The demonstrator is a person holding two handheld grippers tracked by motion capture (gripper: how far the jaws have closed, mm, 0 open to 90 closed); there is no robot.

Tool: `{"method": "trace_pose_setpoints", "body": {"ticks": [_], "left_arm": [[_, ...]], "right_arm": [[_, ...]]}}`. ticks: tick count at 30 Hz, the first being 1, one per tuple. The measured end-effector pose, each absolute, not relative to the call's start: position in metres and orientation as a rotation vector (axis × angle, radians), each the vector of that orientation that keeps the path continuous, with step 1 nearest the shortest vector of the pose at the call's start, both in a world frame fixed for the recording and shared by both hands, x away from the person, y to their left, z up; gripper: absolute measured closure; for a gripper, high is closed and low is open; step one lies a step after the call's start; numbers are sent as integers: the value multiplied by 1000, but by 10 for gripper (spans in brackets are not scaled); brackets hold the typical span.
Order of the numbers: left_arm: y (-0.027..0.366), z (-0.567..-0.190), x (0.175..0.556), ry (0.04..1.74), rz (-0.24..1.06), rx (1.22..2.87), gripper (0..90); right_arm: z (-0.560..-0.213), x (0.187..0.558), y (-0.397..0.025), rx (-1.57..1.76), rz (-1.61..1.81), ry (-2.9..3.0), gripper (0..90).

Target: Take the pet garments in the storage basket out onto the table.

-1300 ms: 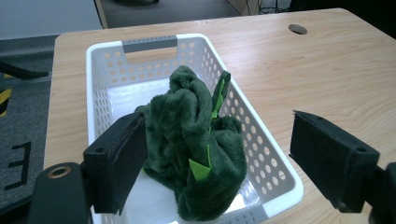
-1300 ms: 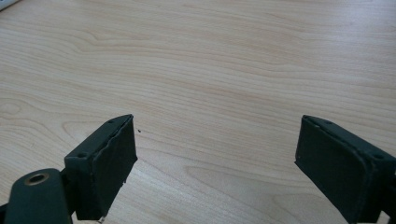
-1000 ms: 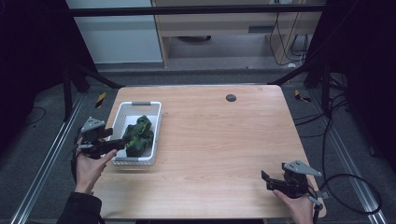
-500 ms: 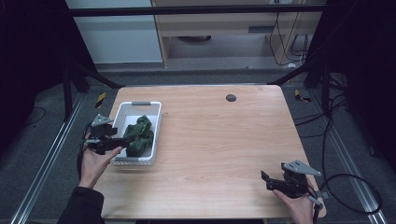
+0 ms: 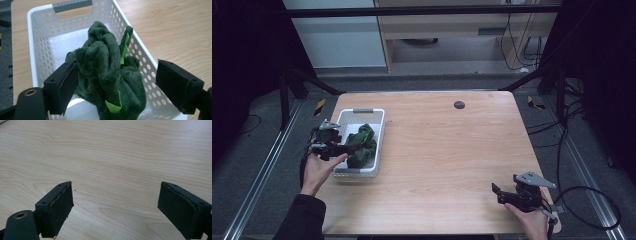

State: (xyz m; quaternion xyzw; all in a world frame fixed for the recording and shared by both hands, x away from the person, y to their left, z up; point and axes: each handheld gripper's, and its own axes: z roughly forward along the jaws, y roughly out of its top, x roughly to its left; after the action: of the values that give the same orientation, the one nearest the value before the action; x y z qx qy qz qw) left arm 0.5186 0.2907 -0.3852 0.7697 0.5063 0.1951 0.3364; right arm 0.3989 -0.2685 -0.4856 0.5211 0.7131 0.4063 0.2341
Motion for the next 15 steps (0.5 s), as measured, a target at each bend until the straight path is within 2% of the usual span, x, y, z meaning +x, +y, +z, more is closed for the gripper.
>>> {"method": "trace_pose_setpoints", "body": {"ticks": [15], "left_arm": [[288, -387, 533, 1344, 494, 2069, 185]], "right_arm": [[-486, 400, -268, 1429, 1118, 1965, 130]]}}
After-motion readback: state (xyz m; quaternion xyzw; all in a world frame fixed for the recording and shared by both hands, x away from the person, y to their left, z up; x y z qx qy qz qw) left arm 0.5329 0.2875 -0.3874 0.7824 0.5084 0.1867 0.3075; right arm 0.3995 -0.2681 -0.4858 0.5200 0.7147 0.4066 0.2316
